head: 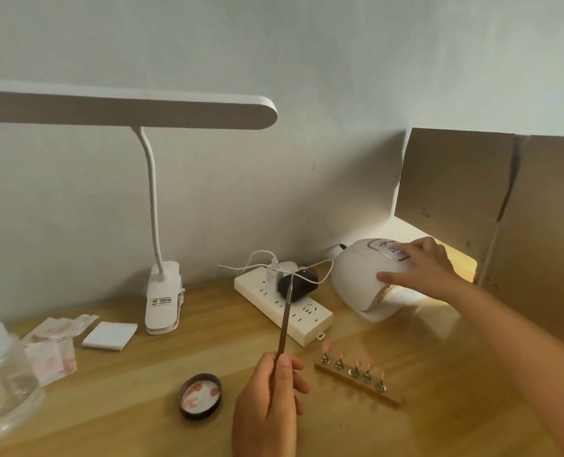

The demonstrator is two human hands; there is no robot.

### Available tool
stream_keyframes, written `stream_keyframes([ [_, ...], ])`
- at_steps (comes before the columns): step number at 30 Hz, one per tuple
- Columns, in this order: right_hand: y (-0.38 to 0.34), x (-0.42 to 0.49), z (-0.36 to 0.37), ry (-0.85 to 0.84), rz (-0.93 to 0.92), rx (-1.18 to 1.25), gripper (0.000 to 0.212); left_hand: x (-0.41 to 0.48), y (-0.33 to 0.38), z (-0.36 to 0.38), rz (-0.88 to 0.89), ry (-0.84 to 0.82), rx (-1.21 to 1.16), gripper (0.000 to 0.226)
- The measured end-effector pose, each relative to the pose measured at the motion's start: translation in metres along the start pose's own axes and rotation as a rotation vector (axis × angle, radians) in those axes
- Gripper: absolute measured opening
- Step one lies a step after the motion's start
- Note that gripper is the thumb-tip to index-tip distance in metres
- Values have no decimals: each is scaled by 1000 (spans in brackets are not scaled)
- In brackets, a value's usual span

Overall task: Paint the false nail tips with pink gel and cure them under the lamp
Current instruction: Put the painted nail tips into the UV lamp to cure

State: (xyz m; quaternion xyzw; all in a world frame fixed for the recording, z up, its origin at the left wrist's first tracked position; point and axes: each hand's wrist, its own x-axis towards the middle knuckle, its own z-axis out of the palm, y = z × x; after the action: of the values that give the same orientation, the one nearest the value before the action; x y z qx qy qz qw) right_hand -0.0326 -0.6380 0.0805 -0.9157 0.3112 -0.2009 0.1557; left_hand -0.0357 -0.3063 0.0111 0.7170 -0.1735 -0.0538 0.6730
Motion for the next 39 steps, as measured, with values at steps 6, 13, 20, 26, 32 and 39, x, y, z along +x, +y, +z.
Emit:
stream_keyframes([
  [6,-1,10,-3,-5,11,-69,64,0,1,1,-9,42,-36,33],
  [13,-7,28,-6,-75,15,-175,60,1,0,3,-3,64,-47,32],
  [20,-18,-60,-4,124,22,343,38,0,-1,0,17,59,-34,31],
  [26,-10,-197,23,-160,-60,63,32,-1,-2,2,21,45,-4,31],
  [32,-33,-197,32,-81,-104,60,24,-4,-2,-5,3,48,-83,31],
  [39,13,-198,3,4,147,92,18,-4,-3,-6,22,33,-66,31],
])
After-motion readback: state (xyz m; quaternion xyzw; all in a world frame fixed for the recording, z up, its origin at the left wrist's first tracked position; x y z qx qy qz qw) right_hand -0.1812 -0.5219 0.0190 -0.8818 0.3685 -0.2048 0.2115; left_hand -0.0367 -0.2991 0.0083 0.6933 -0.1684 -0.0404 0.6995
